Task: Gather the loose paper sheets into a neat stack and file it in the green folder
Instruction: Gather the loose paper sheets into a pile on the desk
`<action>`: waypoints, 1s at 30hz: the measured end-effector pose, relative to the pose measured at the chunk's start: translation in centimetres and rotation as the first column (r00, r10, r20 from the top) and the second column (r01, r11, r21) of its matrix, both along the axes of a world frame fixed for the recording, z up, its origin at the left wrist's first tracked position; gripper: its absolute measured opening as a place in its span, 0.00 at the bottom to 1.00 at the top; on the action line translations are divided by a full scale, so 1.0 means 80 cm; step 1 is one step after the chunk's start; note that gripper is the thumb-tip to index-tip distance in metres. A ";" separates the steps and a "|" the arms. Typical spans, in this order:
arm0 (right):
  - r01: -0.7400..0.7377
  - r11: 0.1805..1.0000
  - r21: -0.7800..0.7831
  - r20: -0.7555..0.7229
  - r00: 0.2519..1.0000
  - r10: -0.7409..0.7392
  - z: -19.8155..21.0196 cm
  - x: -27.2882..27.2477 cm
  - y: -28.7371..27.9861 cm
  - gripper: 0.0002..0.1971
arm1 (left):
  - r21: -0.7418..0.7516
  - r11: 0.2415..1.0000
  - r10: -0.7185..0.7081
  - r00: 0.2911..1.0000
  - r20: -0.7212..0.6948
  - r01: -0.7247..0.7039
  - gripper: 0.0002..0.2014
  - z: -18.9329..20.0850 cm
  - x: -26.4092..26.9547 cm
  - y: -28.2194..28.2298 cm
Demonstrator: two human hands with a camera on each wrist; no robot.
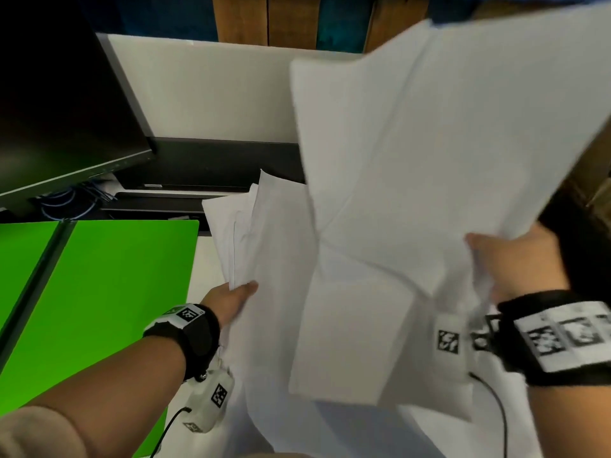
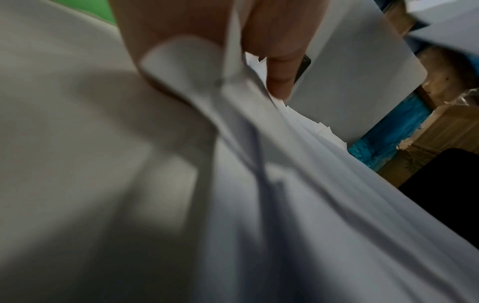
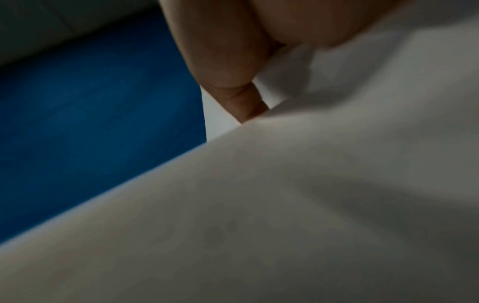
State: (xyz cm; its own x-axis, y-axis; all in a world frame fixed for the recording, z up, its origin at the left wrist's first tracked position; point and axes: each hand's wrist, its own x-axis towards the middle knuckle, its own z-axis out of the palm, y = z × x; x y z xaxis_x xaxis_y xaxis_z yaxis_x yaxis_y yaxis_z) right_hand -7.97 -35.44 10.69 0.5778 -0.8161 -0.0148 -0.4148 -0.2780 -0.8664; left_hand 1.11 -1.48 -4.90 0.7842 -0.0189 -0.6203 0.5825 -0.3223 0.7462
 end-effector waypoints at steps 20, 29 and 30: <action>-0.265 0.954 0.140 -0.679 0.676 0.287 -0.140 -0.014 0.035 0.30 | 0.018 0.999 -0.034 0.998 0.054 0.033 0.25 -0.018 0.008 -0.001; -0.204 0.979 -0.017 -0.895 0.439 0.075 -0.164 -0.061 -0.027 0.39 | 0.022 0.999 -0.028 0.999 0.046 0.027 0.32 -0.024 0.011 0.000; -0.243 0.970 -0.019 -0.897 0.433 0.091 -0.163 -0.054 -0.018 0.39 | 0.023 0.999 -0.029 0.998 0.049 0.028 0.31 -0.023 0.011 0.000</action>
